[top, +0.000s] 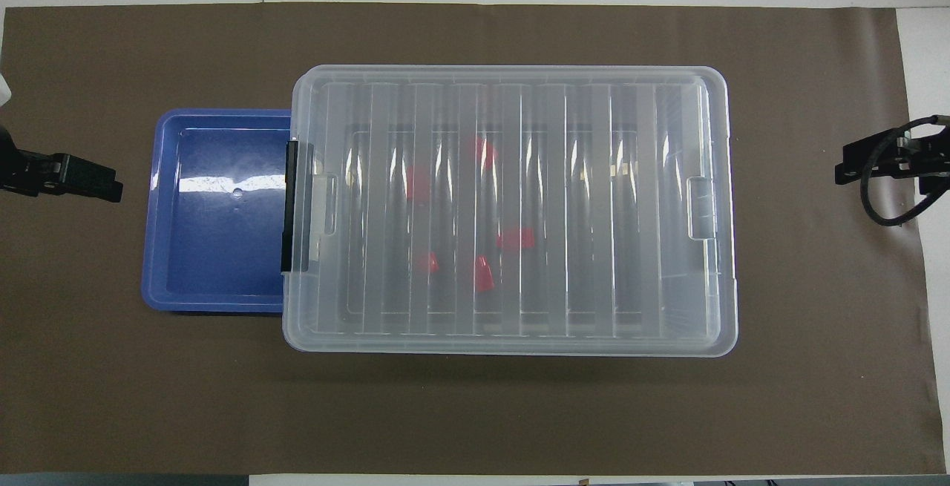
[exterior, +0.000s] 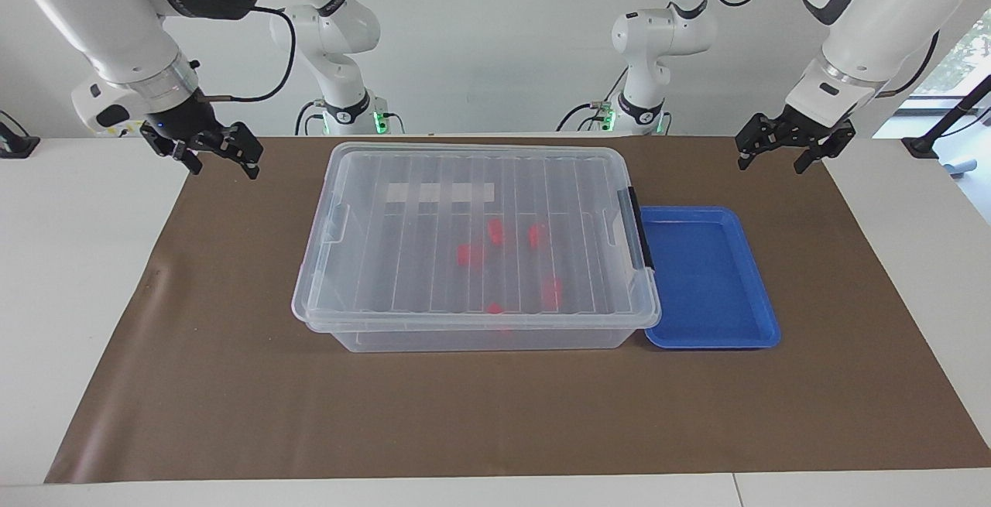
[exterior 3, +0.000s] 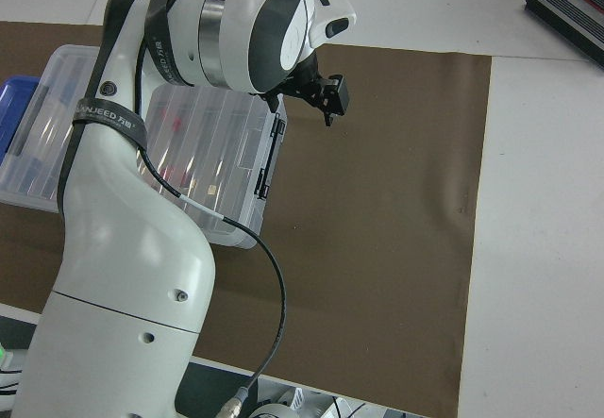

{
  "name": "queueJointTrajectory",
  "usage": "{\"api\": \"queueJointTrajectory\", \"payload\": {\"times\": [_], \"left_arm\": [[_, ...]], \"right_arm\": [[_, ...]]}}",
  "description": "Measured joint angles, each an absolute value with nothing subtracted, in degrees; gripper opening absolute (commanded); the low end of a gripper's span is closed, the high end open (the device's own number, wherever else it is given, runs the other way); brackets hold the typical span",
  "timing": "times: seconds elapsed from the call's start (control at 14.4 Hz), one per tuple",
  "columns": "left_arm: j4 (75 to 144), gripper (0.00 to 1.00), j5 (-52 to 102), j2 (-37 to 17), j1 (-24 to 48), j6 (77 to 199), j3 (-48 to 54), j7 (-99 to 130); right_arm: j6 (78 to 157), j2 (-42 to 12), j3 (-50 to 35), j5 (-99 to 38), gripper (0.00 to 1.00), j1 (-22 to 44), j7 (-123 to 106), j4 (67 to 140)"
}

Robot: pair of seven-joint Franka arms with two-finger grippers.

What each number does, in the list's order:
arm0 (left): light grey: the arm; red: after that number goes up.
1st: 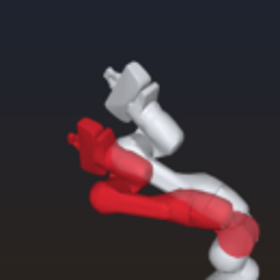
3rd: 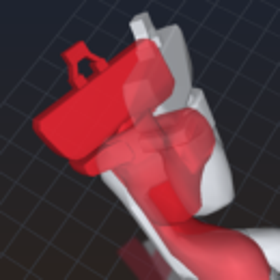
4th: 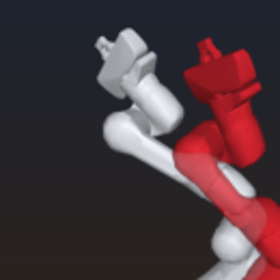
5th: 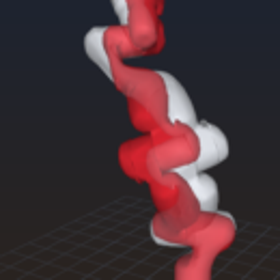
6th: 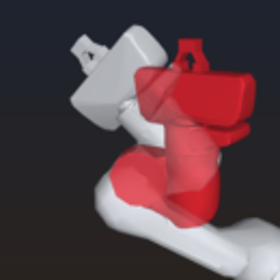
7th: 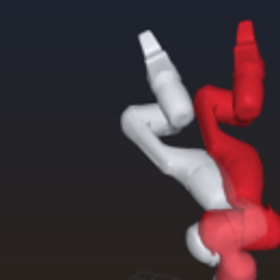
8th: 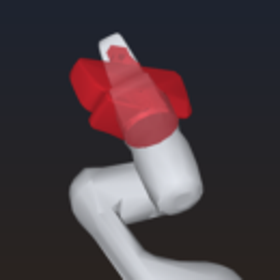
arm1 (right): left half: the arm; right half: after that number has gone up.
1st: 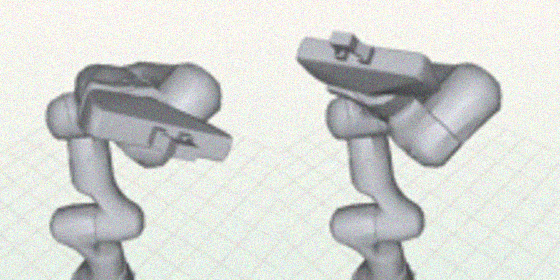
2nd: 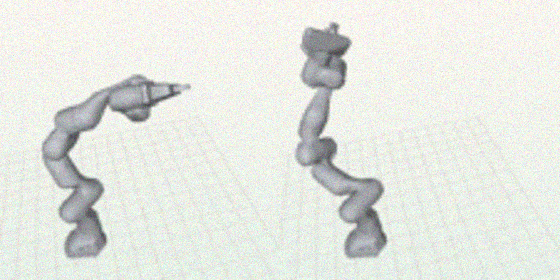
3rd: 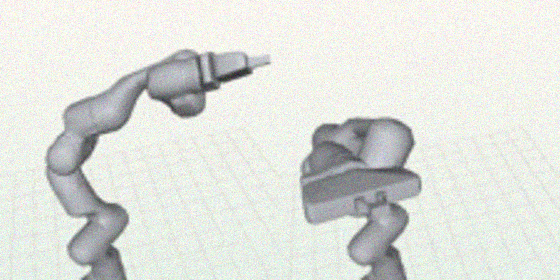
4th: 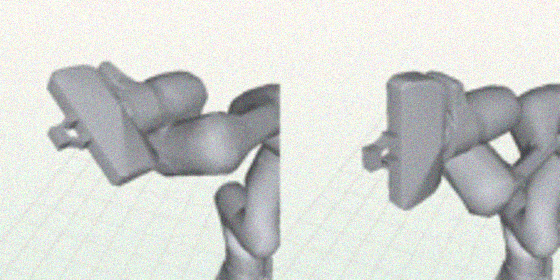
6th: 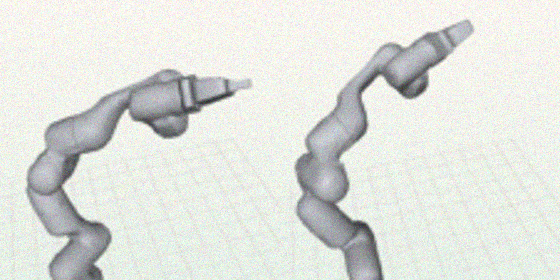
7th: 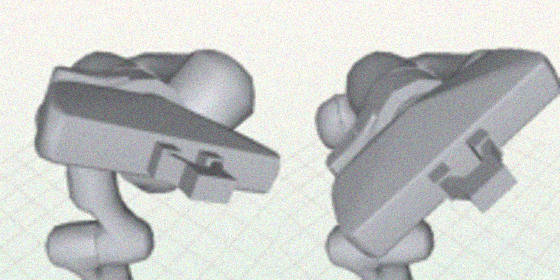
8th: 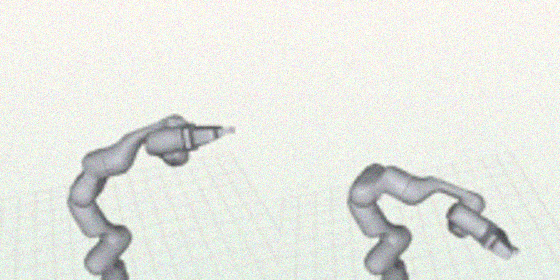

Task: Place red block in blue tray from box
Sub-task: 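Reach the right gripper to the edge of the clear lid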

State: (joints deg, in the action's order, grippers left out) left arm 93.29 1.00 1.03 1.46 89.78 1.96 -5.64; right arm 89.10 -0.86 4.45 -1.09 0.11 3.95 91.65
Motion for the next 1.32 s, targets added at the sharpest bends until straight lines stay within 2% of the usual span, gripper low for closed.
{"api": "queueJointTrajectory", "payload": {"times": [0.35,0.56,1.04,1.32], "left_arm": [[93.29,1.00,1.00,1.03,1.46,89.78,1.96,-5.64],[93.29,1.00,1.00,1.03,1.46,89.78,1.96,-5.64],[93.29,1.00,1.00,1.03,1.46,89.78,1.96,-5.64],[93.29,1.00,1.00,1.03,1.46,89.78,1.96,-5.64]], "right_arm": [[89.30,-0.86,4.45,-1.09,1.00,0.14,3.95,91.67],[92.23,-0.69,4.41,-1.15,1.00,0.46,3.95,93.18],[105.97,0.25,4.00,-2.88,1.00,6.29,10.70,104.48],[110.20,0.23,3.83,-2.90,1.00,6.96,10.90,109.91]]}}
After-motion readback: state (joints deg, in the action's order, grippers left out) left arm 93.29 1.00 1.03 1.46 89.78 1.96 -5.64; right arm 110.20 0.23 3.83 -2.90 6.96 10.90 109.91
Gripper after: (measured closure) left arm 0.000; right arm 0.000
